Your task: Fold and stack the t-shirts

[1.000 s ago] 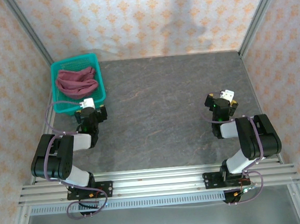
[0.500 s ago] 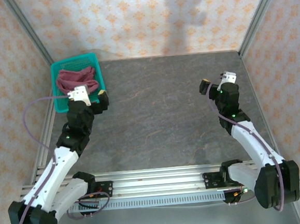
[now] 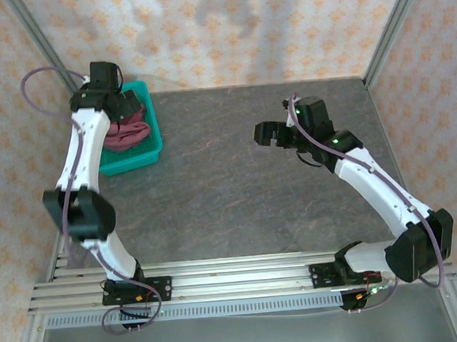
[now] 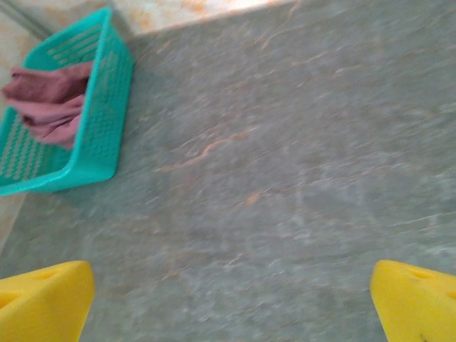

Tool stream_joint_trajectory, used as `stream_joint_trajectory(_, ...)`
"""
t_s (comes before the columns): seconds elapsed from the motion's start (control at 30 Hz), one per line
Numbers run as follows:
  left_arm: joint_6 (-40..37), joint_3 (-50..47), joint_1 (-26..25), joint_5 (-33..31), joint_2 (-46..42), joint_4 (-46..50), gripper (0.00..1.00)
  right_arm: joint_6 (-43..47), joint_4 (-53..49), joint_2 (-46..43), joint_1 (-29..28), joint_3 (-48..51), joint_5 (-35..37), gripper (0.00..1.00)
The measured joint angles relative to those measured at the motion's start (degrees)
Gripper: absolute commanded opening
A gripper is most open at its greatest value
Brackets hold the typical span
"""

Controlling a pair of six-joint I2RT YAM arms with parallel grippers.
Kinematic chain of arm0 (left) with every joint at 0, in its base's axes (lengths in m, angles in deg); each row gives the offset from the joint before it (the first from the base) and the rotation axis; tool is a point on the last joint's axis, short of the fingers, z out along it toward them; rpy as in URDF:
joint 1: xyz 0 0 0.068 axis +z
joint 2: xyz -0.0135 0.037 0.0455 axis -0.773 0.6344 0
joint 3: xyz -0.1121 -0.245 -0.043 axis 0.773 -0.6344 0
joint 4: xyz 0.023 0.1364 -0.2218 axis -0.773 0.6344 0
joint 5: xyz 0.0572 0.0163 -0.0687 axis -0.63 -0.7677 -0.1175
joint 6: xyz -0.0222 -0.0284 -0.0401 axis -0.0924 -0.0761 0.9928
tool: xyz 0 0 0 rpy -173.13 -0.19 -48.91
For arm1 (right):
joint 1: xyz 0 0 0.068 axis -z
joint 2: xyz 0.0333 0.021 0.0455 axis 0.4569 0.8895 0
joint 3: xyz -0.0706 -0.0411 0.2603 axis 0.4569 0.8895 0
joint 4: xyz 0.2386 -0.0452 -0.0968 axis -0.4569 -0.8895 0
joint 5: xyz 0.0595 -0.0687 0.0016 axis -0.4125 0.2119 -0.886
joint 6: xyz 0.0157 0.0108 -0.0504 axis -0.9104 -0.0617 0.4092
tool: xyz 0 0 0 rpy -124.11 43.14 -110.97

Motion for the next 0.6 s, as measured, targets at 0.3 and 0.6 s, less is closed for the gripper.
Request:
stream_joint_trajectory(0.3,4.8,12.8,4.2,0.7,25.9,7.4,1.0,-4.2,-4.0,6.0,-6.9,-6.8,-4.8,0.99)
stream_joint_trajectory(0.6,9.9,14.0,4.9,4.2,33.4,5.3,0.87,-5.8,-5.8,8.9,-8.6,-8.6,-6.0,0.99)
